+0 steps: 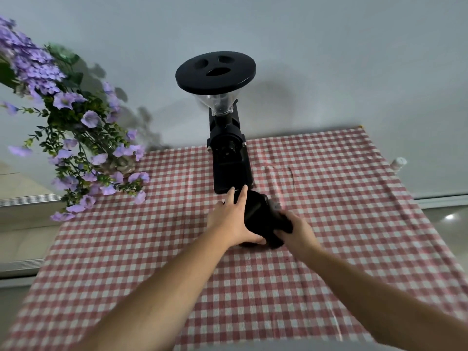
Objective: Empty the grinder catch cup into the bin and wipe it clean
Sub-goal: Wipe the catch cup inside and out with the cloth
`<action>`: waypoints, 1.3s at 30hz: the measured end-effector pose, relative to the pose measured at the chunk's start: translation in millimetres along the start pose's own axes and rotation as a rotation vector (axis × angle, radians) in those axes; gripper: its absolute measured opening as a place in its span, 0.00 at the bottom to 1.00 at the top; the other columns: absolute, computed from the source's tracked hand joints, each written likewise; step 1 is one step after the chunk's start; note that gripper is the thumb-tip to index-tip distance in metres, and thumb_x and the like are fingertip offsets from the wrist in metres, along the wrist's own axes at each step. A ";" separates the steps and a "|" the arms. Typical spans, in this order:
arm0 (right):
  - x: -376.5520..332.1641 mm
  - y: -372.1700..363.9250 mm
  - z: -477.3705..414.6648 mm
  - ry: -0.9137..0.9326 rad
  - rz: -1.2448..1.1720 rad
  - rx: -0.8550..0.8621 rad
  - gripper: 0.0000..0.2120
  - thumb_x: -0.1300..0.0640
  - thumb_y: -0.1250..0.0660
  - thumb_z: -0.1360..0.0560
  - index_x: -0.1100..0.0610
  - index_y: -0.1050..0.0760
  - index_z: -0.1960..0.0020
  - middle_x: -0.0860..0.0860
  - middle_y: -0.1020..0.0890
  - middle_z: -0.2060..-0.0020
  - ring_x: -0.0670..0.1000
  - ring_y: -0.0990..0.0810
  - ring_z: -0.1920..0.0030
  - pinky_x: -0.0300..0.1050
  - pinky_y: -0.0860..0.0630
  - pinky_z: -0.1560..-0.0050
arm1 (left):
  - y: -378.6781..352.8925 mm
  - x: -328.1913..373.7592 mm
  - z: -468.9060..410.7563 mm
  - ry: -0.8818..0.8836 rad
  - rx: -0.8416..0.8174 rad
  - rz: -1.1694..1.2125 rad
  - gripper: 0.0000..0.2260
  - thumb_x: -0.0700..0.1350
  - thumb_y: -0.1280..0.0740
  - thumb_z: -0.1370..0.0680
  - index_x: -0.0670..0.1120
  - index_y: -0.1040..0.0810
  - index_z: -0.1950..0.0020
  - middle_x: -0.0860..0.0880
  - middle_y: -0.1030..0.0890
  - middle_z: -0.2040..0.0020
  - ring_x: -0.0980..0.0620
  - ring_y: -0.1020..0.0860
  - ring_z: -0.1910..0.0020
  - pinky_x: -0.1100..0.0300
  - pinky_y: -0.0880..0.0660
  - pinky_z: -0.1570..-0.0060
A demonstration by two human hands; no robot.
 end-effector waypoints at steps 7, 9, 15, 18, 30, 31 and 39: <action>-19.7 30.5 -21.1 0.064 0.179 0.015 0.18 0.68 0.37 0.25 0.53 0.23 0.40 0.49 0.19 0.54 0.47 0.20 0.56 0.33 0.26 0.64 | 1.3 3.8 -7.6 0.029 0.033 -0.060 0.59 0.63 0.21 0.38 0.55 0.59 0.21 0.46 0.50 0.21 0.40 0.33 0.31 0.56 0.23 0.59; -20.6 24.7 -12.4 0.048 0.112 0.068 0.19 0.68 0.37 0.25 0.52 0.25 0.37 0.50 0.19 0.50 0.46 0.20 0.57 0.33 0.25 0.65 | 1.5 3.5 -9.6 0.004 0.037 -0.071 0.58 0.61 0.21 0.37 0.55 0.59 0.21 0.47 0.50 0.21 0.41 0.33 0.32 0.58 0.25 0.61; 7.5 -7.1 16.2 0.077 0.378 -0.127 0.21 0.67 0.37 0.24 0.53 0.28 0.33 0.52 0.23 0.39 0.48 0.21 0.50 0.33 0.24 0.53 | 0.7 3.5 -9.1 -0.043 0.022 -0.103 0.59 0.63 0.21 0.39 0.55 0.59 0.21 0.48 0.52 0.21 0.42 0.36 0.30 0.53 0.21 0.54; 1.3 24.2 -8.5 -0.013 0.289 -0.099 0.14 0.66 0.37 0.24 0.54 0.21 0.42 0.52 0.17 0.54 0.47 0.19 0.60 0.38 0.20 0.63 | 1.5 3.3 -9.3 -0.075 0.010 -0.117 0.60 0.63 0.21 0.40 0.56 0.60 0.22 0.49 0.52 0.21 0.42 0.36 0.29 0.51 0.21 0.50; 6.4 -1.5 8.5 -0.054 0.268 -0.215 0.13 0.67 0.36 0.25 0.56 0.21 0.43 0.52 0.17 0.57 0.49 0.18 0.62 0.38 0.21 0.66 | -1.5 -2.5 -11.5 -0.181 0.006 -0.108 0.62 0.63 0.21 0.40 0.59 0.63 0.22 0.51 0.59 0.20 0.43 0.45 0.24 0.48 0.25 0.41; 3.3 11.0 1.0 -0.056 0.294 -0.220 0.11 0.66 0.36 0.25 0.57 0.20 0.46 0.53 0.17 0.58 0.51 0.17 0.61 0.43 0.18 0.62 | -2.7 -2.8 -9.5 -0.151 0.013 -0.097 0.62 0.64 0.21 0.40 0.60 0.64 0.22 0.50 0.61 0.20 0.42 0.48 0.23 0.45 0.29 0.37; -40.5 20.1 -20.4 0.063 0.117 0.003 0.20 0.66 0.40 0.24 0.52 0.28 0.35 0.48 0.20 0.57 0.46 0.20 0.61 0.34 0.25 0.68 | -16.4 2.0 -3.7 0.162 0.132 -0.021 0.60 0.68 0.26 0.36 0.49 0.65 0.22 0.42 0.53 0.21 0.40 0.47 0.23 0.42 0.40 0.28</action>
Point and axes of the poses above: each hand's wrist, its own z-axis away from the middle knuckle, its own y-axis out of the back of the hand, x = y × z, the point moved 7 cm from there along -z, towards the middle knuckle
